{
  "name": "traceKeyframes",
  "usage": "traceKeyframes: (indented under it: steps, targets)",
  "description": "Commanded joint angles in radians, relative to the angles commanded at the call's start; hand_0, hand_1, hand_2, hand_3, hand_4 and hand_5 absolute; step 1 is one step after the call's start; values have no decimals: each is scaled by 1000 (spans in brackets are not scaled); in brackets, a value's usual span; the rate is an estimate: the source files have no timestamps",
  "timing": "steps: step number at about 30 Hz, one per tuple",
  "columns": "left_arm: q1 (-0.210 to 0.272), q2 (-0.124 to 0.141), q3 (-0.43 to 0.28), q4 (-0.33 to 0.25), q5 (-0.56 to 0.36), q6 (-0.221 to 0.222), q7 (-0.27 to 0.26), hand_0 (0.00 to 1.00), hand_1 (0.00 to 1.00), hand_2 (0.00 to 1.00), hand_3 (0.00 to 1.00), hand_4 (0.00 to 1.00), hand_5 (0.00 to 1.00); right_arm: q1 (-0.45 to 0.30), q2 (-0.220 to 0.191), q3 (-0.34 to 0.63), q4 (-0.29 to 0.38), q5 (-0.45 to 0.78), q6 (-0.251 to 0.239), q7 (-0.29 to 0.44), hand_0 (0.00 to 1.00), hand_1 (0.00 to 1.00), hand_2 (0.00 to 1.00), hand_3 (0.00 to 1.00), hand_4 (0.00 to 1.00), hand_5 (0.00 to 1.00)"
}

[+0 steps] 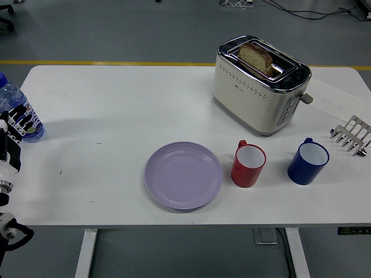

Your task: Push plate across desktop

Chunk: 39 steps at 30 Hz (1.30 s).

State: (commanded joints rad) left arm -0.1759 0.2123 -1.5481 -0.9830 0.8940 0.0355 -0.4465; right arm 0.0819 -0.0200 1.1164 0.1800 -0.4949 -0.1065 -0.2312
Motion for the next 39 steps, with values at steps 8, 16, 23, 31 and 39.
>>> traceKeyframes:
  steps: [8, 16, 23, 31, 39]
  targets:
    - [19, -13, -2, -1, 19, 1, -20, 793, 801, 816, 757, 498, 998, 0, 1, 6, 0, -10, -1, -1, 521, 483, 587, 555, 279, 360]
    - [29, -27, 9, -1, 31, 10, -47, 793, 806, 816, 760, 503, 998, 2, 1, 7, 0, -10, -2, -1, 521, 483, 587, 555, 278, 361]
    - [40, -33, 43, 13, 58, 34, -85, 805, 840, 849, 826, 512, 998, 3, 0, 8, 0, -12, -2, -1, 521, 483, 587, 556, 277, 360]
    - [52, -39, 53, 18, 66, 49, -105, 821, 851, 866, 835, 511, 998, 3, 0, 11, 0, -17, -2, -1, 521, 483, 587, 556, 276, 360]
    - [50, -43, 53, 21, 66, 51, -105, 822, 856, 867, 838, 511, 998, 3, 0, 13, 0, -19, -3, -1, 521, 484, 587, 555, 276, 361]
